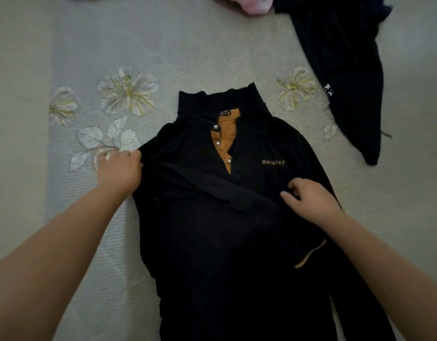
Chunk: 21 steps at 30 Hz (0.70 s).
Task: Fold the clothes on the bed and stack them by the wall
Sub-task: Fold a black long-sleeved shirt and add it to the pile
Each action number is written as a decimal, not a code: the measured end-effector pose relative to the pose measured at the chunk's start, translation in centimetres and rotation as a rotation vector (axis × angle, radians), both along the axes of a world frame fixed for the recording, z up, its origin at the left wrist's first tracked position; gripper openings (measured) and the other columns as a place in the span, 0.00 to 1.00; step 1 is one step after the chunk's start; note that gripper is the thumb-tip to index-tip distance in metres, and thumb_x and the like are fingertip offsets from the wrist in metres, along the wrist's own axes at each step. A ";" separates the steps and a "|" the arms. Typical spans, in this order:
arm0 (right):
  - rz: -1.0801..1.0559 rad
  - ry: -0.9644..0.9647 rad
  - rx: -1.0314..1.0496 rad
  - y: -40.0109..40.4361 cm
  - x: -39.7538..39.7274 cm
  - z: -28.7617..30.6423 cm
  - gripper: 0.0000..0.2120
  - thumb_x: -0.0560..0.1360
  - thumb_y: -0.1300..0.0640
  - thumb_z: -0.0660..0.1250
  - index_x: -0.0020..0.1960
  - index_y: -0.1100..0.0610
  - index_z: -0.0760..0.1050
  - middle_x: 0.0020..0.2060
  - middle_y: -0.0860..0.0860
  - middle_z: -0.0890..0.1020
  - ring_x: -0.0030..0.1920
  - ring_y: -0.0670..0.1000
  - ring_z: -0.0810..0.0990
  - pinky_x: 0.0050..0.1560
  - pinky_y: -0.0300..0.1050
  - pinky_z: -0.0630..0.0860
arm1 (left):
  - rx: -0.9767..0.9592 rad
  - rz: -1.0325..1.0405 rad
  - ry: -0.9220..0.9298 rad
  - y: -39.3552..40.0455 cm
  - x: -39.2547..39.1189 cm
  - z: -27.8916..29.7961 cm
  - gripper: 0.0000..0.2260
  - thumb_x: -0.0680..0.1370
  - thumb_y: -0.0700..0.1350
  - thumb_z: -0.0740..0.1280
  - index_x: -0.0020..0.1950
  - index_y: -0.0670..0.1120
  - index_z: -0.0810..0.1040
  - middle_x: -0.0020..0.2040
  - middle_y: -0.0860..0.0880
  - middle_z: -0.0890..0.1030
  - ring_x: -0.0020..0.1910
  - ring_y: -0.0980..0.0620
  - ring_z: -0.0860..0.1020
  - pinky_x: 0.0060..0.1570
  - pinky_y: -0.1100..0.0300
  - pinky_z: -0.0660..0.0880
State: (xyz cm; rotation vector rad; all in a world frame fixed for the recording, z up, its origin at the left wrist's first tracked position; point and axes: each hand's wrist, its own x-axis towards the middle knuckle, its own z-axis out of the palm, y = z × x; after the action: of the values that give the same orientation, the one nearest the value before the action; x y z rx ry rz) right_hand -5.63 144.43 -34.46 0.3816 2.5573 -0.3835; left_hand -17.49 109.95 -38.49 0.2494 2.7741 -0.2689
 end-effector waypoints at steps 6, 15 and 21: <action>0.335 -0.091 0.164 -4.3 8.1 -1.5 0.20 0.68 0.44 0.70 0.50 0.58 0.73 0.46 0.54 0.77 0.47 0.55 0.77 0.43 0.48 0.75 | 0.258 0.057 -0.038 0.0 2.1 -1.6 0.15 0.78 0.44 0.61 0.63 0.39 0.73 0.55 0.35 0.76 0.57 0.37 0.73 0.59 0.45 0.64; -0.178 -0.009 -0.148 1.6 6.7 0.3 0.08 0.69 0.72 0.62 0.36 0.63 0.78 0.31 0.60 0.79 0.34 0.54 0.76 0.34 0.38 0.66 | 0.549 0.228 -0.207 -1.2 1.5 0.2 0.26 0.66 0.49 0.49 0.55 0.41 0.77 0.53 0.39 0.78 0.58 0.42 0.72 0.61 0.57 0.55; -0.283 -0.522 -0.547 5.7 1.5 3.0 0.21 0.65 0.80 0.53 0.27 0.60 0.75 0.20 0.50 0.76 0.23 0.44 0.75 0.27 0.33 0.72 | 0.624 0.346 -0.380 -3.2 1.4 2.0 0.16 0.62 0.47 0.52 0.39 0.45 0.77 0.38 0.47 0.75 0.49 0.46 0.71 0.53 0.57 0.62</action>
State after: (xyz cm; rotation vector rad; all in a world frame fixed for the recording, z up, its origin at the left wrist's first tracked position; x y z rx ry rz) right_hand -4.11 150.16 -31.48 0.5472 1.8043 -0.9245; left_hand -16.11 106.78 -36.47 -0.0376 2.3834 0.6660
